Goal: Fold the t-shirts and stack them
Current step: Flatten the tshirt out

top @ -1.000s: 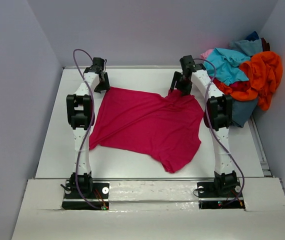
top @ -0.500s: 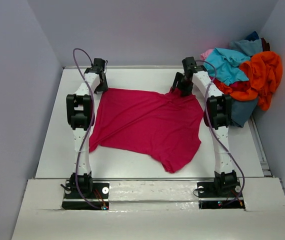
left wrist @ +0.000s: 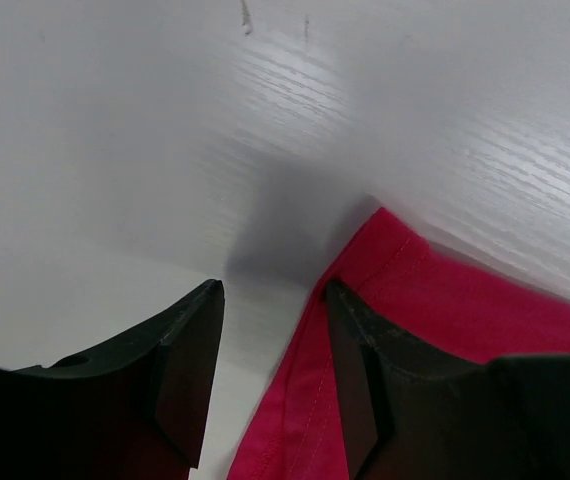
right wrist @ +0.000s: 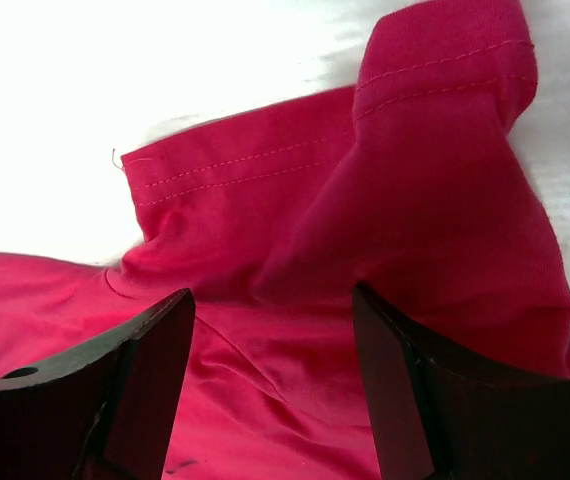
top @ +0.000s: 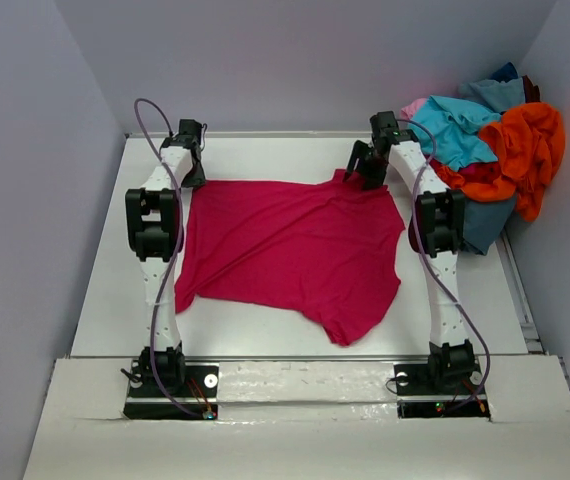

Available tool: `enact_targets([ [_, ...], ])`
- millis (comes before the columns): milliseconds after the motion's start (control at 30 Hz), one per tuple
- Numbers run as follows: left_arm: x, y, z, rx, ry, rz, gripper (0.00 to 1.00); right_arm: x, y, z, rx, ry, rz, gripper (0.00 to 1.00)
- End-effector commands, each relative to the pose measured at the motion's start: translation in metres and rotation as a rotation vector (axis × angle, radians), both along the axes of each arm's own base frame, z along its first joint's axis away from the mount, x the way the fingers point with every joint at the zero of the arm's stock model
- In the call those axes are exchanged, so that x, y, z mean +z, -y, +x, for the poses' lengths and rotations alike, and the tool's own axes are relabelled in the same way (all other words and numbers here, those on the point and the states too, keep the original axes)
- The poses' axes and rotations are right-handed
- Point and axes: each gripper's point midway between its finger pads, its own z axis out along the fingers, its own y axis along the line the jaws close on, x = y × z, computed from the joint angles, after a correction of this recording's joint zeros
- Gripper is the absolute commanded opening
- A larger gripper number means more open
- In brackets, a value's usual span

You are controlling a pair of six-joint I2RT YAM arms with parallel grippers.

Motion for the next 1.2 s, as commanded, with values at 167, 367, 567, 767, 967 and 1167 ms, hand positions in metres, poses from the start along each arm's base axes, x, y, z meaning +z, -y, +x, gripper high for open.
enact_targets([
  [167,-0.008,-0.046,-0.042,0.103,-0.128,0.043,0.57,0.0,0.012,0.023,0.047,0.074,0.018,0.73],
  [367,-0.014,-0.044,-0.041,0.098,-0.139,0.031,0.58,0.015,0.021,0.03,0.045,0.111,0.027,0.74],
  [567,-0.001,-0.039,-0.03,0.082,-0.095,0.002,0.57,0.056,0.026,0.038,0.038,0.214,0.0,0.76],
  [767,0.022,-0.031,-0.016,0.06,-0.024,-0.019,0.57,0.056,0.05,0.051,-0.018,0.246,-0.096,0.77],
  [967,0.024,-0.023,-0.017,0.046,-0.018,-0.032,0.57,0.043,0.062,0.065,-0.054,0.27,-0.104,0.77],
  [1167,0.029,-0.021,-0.017,0.042,-0.005,-0.047,0.57,0.011,0.056,0.074,-0.042,0.245,-0.047,0.78],
])
